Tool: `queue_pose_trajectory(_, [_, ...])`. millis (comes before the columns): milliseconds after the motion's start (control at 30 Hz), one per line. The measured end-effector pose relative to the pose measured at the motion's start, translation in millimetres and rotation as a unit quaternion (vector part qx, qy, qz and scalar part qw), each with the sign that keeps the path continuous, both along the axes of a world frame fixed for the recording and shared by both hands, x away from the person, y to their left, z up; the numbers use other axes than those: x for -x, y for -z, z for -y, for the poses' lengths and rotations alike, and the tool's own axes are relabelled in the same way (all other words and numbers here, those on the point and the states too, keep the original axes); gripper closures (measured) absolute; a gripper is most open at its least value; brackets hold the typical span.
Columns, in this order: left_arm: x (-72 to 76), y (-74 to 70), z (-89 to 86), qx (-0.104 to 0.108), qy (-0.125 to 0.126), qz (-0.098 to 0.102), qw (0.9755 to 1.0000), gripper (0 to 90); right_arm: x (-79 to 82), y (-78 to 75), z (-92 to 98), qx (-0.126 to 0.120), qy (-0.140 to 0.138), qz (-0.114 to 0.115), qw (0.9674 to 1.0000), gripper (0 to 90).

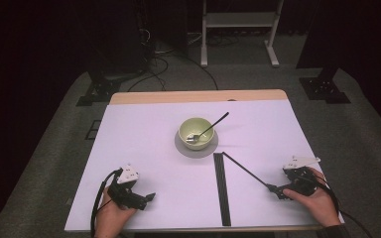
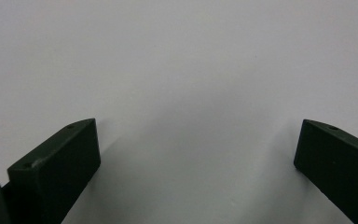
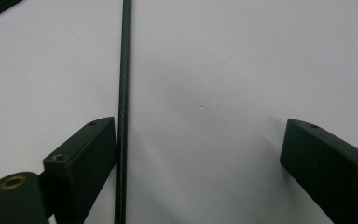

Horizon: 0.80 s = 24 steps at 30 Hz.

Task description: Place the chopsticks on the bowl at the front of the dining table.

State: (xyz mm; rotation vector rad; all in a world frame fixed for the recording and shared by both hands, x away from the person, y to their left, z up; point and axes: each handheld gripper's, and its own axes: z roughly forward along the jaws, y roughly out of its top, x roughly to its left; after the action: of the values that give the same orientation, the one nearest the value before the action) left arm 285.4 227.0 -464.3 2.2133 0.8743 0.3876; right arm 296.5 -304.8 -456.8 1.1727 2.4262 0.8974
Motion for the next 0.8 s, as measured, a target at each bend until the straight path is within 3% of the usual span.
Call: queue_pose_trajectory(800, [-0.1,-0.1,-0.1,-0.001,0.000,0.000,1.0000,0.0,-19.8,0.7,12.8,-0.010,0.017,0.003,0.9998,9.5])
